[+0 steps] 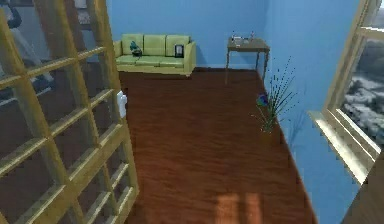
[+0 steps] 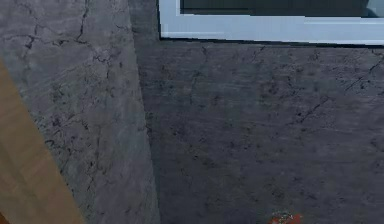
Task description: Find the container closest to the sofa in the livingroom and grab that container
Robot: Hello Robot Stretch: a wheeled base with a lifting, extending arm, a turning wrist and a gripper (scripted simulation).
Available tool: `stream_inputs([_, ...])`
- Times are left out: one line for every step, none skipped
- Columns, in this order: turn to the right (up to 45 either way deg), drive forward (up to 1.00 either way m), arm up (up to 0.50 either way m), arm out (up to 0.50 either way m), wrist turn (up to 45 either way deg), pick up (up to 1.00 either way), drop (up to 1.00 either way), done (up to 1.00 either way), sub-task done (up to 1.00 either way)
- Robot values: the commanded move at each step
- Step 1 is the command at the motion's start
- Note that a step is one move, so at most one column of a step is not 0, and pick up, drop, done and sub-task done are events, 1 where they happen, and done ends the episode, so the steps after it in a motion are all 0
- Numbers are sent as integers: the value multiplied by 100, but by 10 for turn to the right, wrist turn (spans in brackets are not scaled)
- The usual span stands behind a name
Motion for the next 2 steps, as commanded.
stream_inputs([0,100,0,0,0,0,0,0,0])
stream_inputs([30,0,0,0,0,0,0,0,0])
